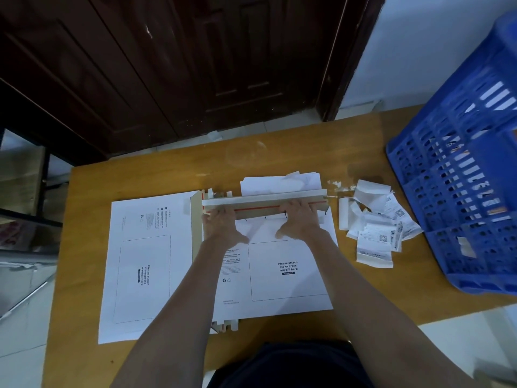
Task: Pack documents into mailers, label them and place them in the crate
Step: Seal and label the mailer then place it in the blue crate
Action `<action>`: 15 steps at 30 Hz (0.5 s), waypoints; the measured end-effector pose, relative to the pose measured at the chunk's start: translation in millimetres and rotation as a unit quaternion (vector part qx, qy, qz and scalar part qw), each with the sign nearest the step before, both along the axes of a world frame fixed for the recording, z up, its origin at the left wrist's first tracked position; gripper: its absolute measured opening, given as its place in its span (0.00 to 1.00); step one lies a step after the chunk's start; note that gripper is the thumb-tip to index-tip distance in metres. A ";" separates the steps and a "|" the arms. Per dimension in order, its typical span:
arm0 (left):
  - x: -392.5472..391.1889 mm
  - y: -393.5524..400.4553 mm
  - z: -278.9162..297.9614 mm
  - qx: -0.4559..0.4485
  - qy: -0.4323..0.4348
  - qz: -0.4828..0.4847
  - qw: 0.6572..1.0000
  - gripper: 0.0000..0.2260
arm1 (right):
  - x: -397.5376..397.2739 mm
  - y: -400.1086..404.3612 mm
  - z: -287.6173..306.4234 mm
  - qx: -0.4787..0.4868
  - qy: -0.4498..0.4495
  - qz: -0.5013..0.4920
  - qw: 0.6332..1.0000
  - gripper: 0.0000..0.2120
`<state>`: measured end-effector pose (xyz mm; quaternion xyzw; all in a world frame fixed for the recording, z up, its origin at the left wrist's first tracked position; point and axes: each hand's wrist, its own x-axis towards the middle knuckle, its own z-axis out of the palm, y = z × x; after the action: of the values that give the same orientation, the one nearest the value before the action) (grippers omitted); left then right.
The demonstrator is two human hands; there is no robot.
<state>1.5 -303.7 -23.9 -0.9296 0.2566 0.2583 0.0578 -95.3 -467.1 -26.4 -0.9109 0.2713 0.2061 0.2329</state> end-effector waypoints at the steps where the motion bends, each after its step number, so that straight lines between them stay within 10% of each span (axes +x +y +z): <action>1: 1.6 1.2 0.2 -0.013 0.015 0.007 1.000 0.37 | 1.2 -2.7 3.1 0.018 0.002 -0.015 1.000 0.28; 15: 6.9 3.7 15.7 -0.058 0.047 0.019 0.997 0.29 | 4.7 -31.9 4.0 0.057 0.101 -0.033 0.993 0.20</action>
<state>8.3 -300.0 -8.2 -0.9229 0.2561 0.2873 -0.0135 -90.7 -499.0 -22.4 -0.8610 0.3112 0.3044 0.2629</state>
